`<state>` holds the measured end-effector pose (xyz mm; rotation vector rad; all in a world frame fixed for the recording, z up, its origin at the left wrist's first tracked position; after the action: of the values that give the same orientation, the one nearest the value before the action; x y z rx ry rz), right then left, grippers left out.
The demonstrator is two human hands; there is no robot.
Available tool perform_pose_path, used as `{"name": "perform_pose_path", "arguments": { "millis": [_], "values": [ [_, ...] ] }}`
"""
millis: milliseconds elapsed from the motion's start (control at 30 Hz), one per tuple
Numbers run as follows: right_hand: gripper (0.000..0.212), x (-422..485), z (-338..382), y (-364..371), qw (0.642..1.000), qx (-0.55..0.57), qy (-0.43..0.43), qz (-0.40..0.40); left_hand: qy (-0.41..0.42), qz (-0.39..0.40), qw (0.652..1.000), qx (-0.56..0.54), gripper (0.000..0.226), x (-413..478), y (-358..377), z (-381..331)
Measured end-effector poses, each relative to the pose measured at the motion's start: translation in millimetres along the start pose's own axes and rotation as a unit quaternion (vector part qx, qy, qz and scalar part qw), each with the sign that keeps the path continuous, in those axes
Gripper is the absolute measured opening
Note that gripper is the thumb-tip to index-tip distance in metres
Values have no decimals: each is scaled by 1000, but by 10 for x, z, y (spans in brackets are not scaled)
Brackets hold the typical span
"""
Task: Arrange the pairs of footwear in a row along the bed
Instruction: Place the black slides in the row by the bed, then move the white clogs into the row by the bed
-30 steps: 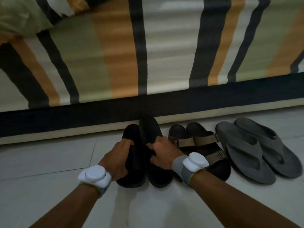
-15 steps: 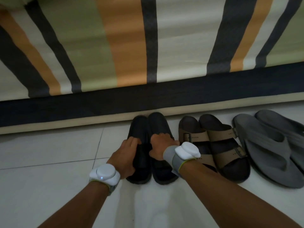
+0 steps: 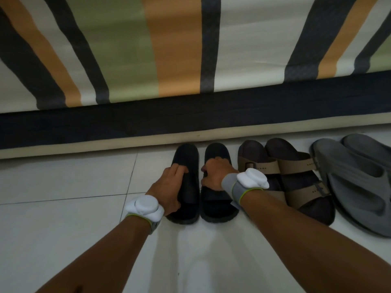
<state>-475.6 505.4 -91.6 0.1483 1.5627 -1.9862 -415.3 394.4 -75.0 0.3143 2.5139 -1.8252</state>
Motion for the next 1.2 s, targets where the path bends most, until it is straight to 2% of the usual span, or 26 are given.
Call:
{"name": "perform_pose_path", "arguments": {
  "millis": [133, 233, 333, 400, 500, 600, 667, 767, 800, 900, 933, 1000, 1100, 1200],
  "values": [
    [49, -69, 52, 45, 999, 2, -12, -29, 15, 10, 1000, -9, 77, 29, 34, 27],
    [52, -193, 103, 23, 999, -10, -17, -38, 30, 12, 999, -20, 82, 4, 15, 27],
    [59, -316, 129, -68, 997, -57, 18, -50, 26, 24, 999, 3, 92, -33, -56, 21],
    [63, -440, 319, -200, 994, -77, 23, -70, 28, 1, 999, 22, 91, -163, -264, 53],
    [70, -617, 853, -499, 991, -68, -41, -111, 11, -60, 998, 4, 85, -410, -716, 256],
    [73, -821, 1822, -745, 981, -73, -121, -132, -46, -131, 990, -2, 82, -980, -1411, 758],
    [73, -957, 2214, -936, 975, -66, -148, -153, -71, -162, 984, 0, 79, -1186, -1774, 954],
    [71, -1179, 3486, -924, 957, -76, -223, -168, -121, -224, 967, 6, 74, -2070, -2426, 1778],
    [70, -1242, 3550, -988, 958, -65, -216, -174, -123, -223, 967, 16, 73, -2125, -2535, 1803],
    [67, -1372, 4792, -674, 942, -69, -282, -170, -176, -238, 954, 48, 67, -2997, -2876, 2688],
    [65, -1411, 4953, -634, 941, -66, -288, -167, -183, -238, 952, 63, 65, -3105, -2946, 2771],
    [63, -1506, 5750, -309, 927, -81, -332, -154, -220, -248, 941, 66, 61, -3691, -3060, 3320],
    [58, -1591, 6635, 154, 917, -93, -369, -118, -281, -247, 927, 27, 61, -4380, -3047, 3983],
    [52, -1548, 7207, 471, 907, -97, -393, -114, -342, -226, 912, -21, 65, -4793, -2818, 4575]
  ]
}}
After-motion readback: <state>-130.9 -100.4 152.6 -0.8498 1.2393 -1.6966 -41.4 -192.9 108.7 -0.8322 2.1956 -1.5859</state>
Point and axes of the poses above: each hand's wrist, its own x-axis towards the middle knuckle, its own y-axis out of the palm, z = x × y, the point moved 9 cm from there along x, towards the middle knuckle, and after that the axes turned 4 degrees about -x, right-handed, at the moved point
